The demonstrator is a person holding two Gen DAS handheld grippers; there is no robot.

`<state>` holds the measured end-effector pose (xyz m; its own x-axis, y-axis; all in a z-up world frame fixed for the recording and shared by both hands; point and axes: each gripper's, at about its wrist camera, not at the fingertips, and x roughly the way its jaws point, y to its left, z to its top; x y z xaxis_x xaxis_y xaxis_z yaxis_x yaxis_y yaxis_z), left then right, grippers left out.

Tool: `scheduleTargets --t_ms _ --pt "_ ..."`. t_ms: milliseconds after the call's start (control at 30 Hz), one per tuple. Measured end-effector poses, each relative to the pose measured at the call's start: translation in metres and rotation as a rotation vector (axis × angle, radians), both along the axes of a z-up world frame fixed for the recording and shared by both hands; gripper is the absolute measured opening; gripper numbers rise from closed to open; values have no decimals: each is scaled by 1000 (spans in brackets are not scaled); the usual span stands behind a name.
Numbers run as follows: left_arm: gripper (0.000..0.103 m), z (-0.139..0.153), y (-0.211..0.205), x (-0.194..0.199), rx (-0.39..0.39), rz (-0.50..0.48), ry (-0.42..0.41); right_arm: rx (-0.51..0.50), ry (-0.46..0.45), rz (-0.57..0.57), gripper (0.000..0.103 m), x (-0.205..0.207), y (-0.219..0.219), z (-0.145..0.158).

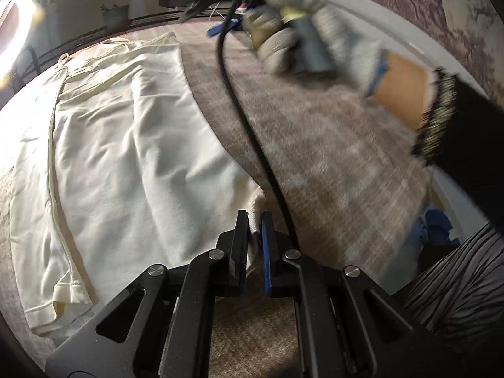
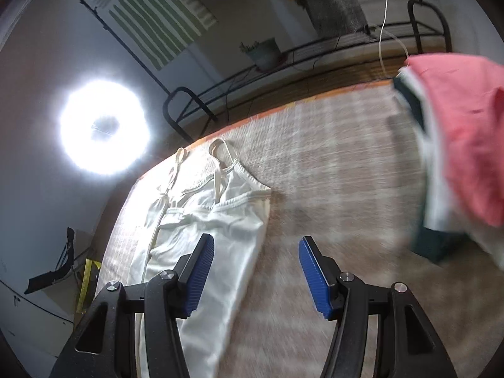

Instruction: Fold small clothes

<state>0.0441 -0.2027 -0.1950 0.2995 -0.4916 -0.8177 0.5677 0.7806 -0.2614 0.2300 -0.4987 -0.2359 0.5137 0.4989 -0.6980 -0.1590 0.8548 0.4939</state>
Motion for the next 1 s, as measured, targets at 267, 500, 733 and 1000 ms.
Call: scheduleTargets --t_ms 267,500,733,1000 --pt "5 7 4 6 -77 36 43 -3 51 -17 36 35 24 -37" --pt "5 16 11 11 -217 82 120 57 57 -25 0 43 26 -30" --pt "5 2 13 10 -167 98 145 -131 46 -45 0 47 49 -13" --pt "5 4 33 6 -208 148 145 -200 37 -62 0 47 63 2"
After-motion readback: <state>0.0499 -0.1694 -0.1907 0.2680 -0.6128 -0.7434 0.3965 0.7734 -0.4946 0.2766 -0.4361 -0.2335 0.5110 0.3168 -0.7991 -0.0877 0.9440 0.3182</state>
